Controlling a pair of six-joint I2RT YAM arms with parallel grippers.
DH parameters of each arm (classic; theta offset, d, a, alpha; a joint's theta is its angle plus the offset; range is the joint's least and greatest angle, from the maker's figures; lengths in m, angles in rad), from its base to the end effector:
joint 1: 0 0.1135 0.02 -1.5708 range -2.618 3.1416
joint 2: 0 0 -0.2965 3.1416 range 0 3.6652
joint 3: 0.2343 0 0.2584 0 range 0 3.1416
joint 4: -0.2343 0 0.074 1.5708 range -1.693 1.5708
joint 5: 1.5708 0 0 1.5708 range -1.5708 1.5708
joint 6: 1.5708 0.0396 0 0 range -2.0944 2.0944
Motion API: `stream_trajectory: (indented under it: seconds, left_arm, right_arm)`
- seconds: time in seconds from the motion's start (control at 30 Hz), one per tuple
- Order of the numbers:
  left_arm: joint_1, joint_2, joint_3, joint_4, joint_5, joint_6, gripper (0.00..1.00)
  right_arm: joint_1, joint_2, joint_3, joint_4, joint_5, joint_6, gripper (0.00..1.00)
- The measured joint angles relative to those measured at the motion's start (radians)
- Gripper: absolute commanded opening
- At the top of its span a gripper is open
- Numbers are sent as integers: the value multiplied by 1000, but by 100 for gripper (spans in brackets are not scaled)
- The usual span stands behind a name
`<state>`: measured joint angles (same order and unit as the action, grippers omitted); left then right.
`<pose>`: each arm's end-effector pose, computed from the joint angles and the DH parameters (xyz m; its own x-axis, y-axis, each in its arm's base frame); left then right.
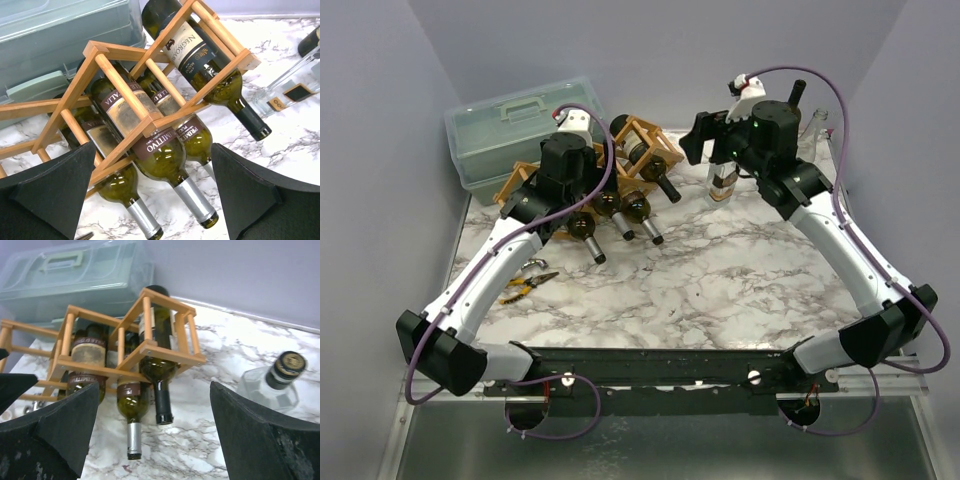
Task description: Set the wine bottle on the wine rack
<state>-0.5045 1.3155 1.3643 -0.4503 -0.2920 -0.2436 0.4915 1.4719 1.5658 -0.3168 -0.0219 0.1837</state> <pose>0.2649 -0.1332 0.4288 -0.3877 -0.0498 -0.9204 0.1416 0.9835 -0.1128 0.3047 0.1641 0.4667 -0.2812 0.0566 -0.9580 -0.4468 0.8757 0.1829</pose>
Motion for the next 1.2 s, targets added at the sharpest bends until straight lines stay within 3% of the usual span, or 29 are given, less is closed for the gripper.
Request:
stream_trajectory:
  seconds: [0.2, 0.37, 0.57, 0.97, 1.1, 1.2]
  left_arm:
    - [0, -26, -30, 36, 15, -28, 99]
    - [0, -47, -53, 53, 38, -28, 99]
    - [-2, -63, -60, 72, 116, -26, 99]
    - [-54, -65, -79, 109, 254, -5, 99]
    - [-54, -65, -80, 113, 263, 2, 99]
    - [-54, -65, -80, 113, 266, 6, 99]
  right_arm:
    - [-36, 3, 39, -60, 116, -34, 98]
    - [-178, 60, 133, -115, 167, -27, 100]
    - [-372, 194, 359, -175, 244, -19, 100]
    - [-448, 485, 748, -236, 274, -72, 99]
    - [-453, 599, 858, -238, 275, -85, 94]
    - [-455, 647, 871, -235, 274, -93, 83]
